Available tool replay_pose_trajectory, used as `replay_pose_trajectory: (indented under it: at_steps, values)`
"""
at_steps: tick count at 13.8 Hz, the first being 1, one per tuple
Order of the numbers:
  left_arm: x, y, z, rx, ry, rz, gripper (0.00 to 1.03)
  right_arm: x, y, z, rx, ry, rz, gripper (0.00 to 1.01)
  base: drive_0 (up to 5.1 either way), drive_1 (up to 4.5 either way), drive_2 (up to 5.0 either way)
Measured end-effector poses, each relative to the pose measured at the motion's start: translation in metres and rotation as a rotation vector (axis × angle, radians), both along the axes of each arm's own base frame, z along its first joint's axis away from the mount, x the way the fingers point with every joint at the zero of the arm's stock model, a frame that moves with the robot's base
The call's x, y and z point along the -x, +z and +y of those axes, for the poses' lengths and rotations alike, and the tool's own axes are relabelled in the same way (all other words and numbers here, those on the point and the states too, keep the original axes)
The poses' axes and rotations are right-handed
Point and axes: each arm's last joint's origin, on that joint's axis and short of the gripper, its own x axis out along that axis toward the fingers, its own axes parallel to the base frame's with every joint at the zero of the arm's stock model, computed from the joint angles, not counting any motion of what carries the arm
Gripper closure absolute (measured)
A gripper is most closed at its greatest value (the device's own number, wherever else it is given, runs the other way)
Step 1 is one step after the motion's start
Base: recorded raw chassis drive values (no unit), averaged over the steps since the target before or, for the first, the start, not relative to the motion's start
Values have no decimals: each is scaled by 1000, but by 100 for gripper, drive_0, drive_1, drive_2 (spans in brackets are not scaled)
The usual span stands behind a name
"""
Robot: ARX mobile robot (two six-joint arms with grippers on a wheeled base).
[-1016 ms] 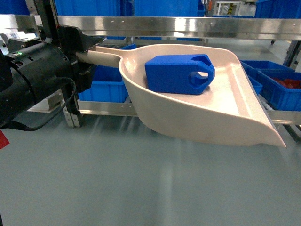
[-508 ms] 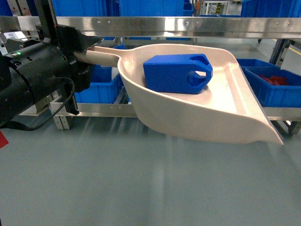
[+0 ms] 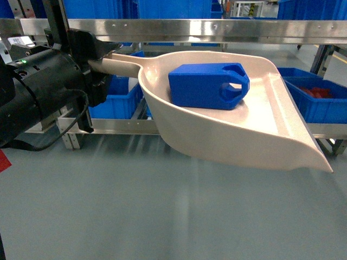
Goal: Place part in tray to right shelf
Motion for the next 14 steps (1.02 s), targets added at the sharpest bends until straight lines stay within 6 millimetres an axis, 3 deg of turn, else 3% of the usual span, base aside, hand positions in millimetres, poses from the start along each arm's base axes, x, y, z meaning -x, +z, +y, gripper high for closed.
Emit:
replay_pose_trajectory:
  at_steps: [14]
  values:
    - [0,0,0,0,0,0,91,0,0,0,0,0,-2,3,0,0,0]
